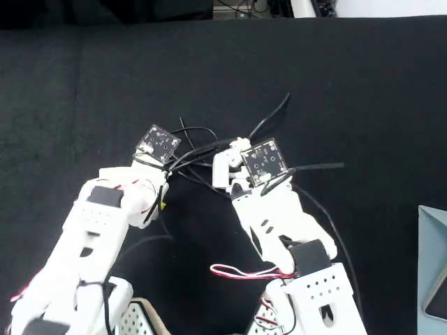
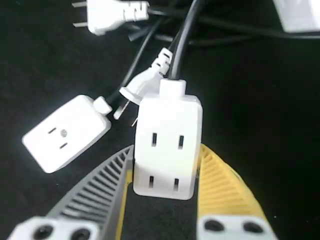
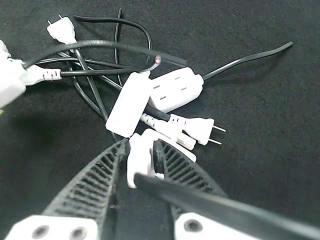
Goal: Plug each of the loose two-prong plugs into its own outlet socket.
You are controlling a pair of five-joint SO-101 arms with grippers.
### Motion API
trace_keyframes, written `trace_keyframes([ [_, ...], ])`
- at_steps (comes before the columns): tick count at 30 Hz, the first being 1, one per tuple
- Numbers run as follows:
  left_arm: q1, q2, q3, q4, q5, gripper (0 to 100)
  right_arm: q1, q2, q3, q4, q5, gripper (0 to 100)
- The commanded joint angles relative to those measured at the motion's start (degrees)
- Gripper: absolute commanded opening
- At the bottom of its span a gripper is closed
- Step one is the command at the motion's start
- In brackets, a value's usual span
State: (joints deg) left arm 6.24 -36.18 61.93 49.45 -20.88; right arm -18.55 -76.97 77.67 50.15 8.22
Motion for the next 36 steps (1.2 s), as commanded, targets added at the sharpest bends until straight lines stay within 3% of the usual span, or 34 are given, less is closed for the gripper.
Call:
trace_keyframes([
  [1,0.0,6.5,-1.6,-2.8,0.4,3,0.3,-0.7,-0.4,0.3,-0.4,1.1],
  [4,0.0,11.4,-3.6,-2.7,0.4,4,0.3,-0.5,-0.4,0.3,-0.4,1.1],
  [9,0.0,13.6,-6.3,0.7,1.7,24,0.3,-0.5,-0.4,0.3,-0.4,1.1],
  [22,-2.1,-4.7,-9.6,13.8,2.3,25,0.3,-0.8,-0.7,0.1,-0.4,1.1],
  [26,-8.8,-13.3,-8.9,14.9,2.5,25,-1.3,-0.8,-1.5,-0.3,-0.4,1.1],
  [36,-34.3,-34.4,-0.2,19.5,2.6,25,-17.8,-0.3,-4.4,-5.0,0.1,1.1],
])
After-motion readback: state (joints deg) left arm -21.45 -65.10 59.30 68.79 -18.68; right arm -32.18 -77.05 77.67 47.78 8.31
